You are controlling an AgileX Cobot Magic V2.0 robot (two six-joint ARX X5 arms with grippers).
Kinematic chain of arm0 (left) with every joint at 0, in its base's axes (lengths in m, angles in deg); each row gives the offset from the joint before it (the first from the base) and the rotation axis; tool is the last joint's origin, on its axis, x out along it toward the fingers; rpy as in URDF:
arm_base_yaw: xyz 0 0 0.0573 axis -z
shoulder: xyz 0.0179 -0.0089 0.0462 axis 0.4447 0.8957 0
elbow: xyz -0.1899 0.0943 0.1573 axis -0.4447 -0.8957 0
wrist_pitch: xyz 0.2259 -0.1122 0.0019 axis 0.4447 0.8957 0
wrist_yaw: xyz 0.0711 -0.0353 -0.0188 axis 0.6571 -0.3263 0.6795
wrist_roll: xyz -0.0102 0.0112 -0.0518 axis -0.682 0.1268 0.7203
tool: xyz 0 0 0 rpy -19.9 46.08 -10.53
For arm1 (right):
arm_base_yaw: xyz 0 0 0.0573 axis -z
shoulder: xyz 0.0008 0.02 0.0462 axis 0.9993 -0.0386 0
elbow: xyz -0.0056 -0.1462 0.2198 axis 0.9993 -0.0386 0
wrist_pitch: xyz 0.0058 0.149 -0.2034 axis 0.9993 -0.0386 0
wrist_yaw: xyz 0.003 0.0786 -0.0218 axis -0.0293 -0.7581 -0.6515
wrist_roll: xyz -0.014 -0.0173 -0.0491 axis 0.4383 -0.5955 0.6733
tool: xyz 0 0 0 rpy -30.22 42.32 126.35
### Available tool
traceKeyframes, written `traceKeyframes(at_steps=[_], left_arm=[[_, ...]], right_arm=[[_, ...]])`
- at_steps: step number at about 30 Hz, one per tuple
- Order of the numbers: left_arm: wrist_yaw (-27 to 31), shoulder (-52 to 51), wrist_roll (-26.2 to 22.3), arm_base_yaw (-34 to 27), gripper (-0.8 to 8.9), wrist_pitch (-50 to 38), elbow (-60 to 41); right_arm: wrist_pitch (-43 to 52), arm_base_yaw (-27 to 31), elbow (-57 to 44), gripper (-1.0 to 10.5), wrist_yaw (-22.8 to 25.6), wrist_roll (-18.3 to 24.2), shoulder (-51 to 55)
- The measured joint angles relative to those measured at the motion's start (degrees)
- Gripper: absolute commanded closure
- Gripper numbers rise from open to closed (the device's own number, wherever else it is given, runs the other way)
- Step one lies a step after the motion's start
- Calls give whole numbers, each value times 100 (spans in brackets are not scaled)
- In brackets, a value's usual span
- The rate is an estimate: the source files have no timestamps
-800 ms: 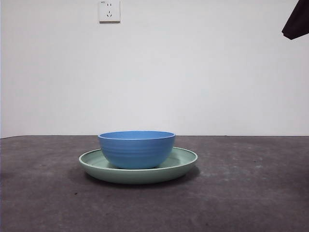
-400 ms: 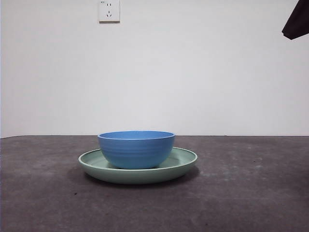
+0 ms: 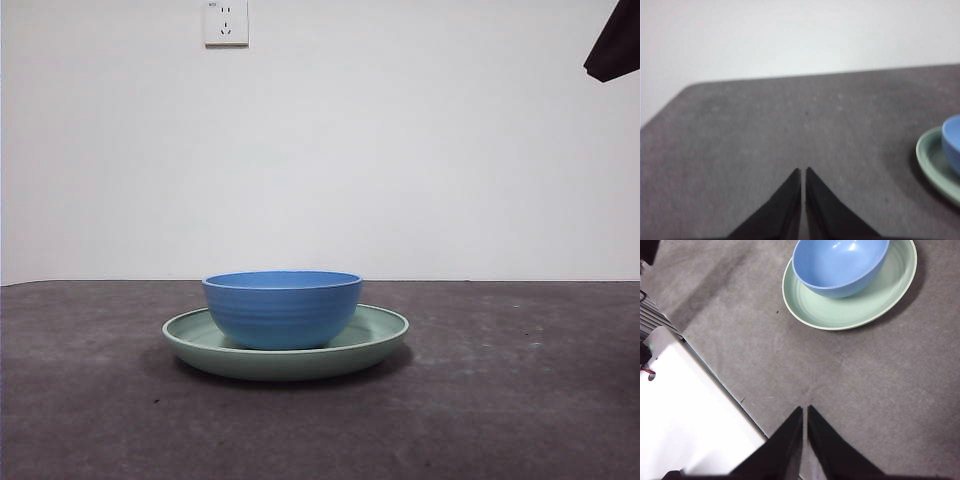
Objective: Pick up the blue bowl, put it on the green plate, put it on desk
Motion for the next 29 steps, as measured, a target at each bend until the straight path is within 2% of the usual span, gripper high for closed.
traceKeyframes(at_steps=[10, 29], left_arm=[[0, 0, 0, 0, 799, 308, -44], [4, 0, 0, 0, 799, 317, -44]], right_arm=[[0, 0, 0, 938, 0, 0, 0], [0, 0, 0, 938, 0, 0, 0]])
